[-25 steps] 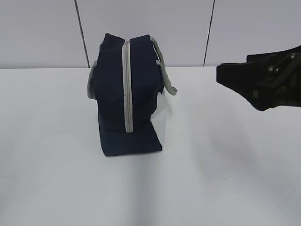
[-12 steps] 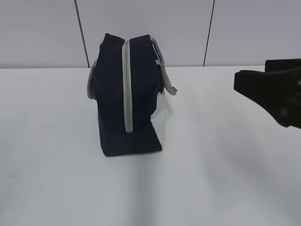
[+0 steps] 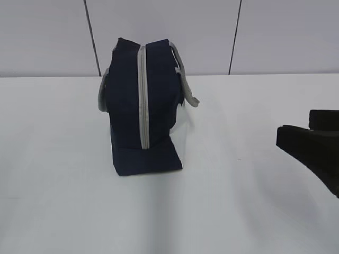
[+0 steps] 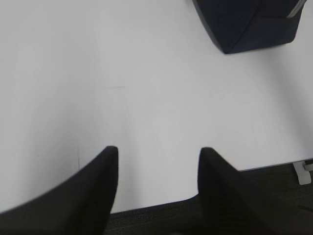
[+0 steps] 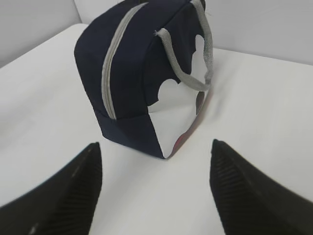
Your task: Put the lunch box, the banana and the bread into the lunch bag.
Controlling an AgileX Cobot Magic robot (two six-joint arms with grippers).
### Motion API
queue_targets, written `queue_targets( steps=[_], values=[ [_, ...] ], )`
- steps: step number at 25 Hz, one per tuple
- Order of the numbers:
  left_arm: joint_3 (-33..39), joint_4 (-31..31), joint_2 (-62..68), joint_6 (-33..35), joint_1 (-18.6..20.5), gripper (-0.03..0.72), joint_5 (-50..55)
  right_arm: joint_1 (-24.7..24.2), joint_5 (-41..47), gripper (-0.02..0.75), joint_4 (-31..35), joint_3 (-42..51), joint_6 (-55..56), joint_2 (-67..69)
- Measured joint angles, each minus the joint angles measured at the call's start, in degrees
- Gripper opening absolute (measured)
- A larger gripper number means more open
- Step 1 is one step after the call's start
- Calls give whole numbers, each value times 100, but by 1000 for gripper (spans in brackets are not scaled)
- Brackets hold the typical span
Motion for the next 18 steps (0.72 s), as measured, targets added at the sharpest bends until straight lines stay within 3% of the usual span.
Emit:
queue_targets(
  steps=[4,9,12,16,18],
  values=[
    [0,0,0,0,0,371,0,0,-170,509,506,193,-364,-379],
    [0,0,0,0,0,355,0,19,153,509,2375,411,-2228,-501],
    [0,0,0,0,0,349,0,19,880,509,4179,452,-3973,-501],
    [0,0,0,0,0,349,0,19,2296,509,7383,185,-7096,-501],
    [0,0,0,0,0,349,0,19,3163,509,8599,-127,-8699,-501]
  ],
)
